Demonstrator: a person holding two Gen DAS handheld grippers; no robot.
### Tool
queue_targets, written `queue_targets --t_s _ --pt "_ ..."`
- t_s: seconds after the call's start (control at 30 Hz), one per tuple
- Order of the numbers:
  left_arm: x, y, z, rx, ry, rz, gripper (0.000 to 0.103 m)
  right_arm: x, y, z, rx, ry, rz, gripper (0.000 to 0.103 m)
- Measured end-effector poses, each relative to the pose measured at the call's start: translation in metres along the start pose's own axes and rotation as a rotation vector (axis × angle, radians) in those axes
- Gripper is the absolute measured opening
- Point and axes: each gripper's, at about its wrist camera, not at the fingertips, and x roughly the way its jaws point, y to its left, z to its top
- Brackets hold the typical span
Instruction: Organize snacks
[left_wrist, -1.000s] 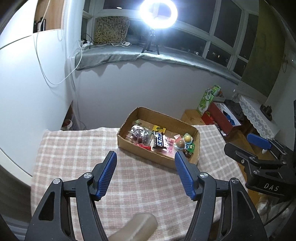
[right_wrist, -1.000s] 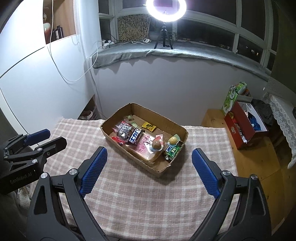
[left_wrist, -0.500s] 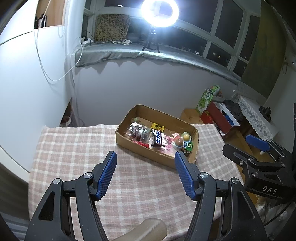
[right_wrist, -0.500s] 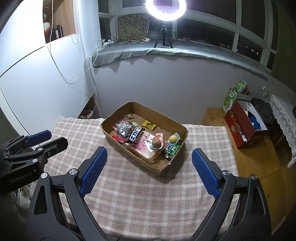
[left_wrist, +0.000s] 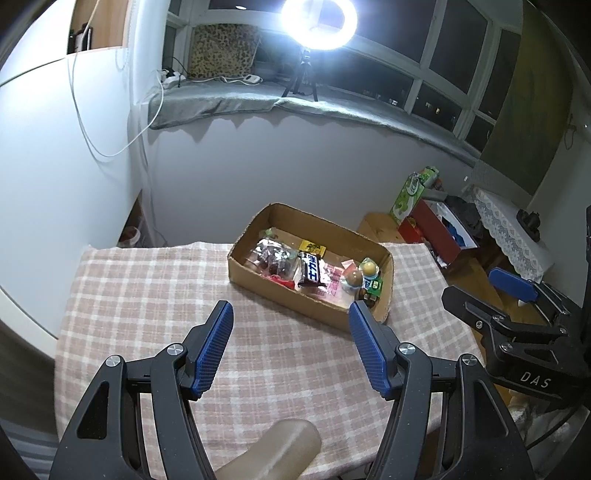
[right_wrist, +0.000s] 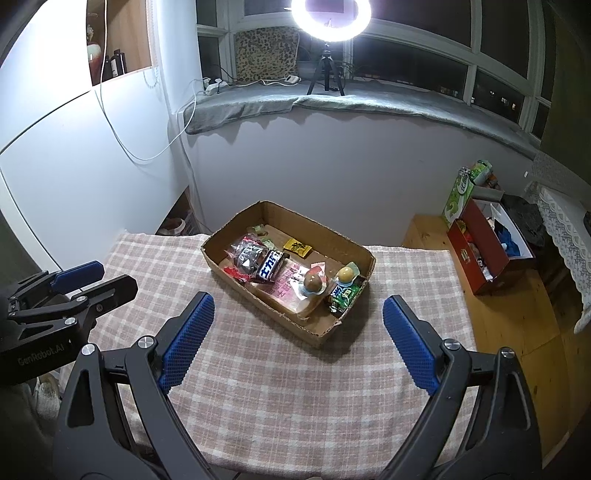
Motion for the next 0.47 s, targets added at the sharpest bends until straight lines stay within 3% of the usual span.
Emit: queue_targets --t_s 0.47 --pt "0.0006 0.0015 -0.002 0.003 -0.013 0.008 0.065 -0.0016 0.0021 -0.004 0.007 0.003 -0.009 0.095"
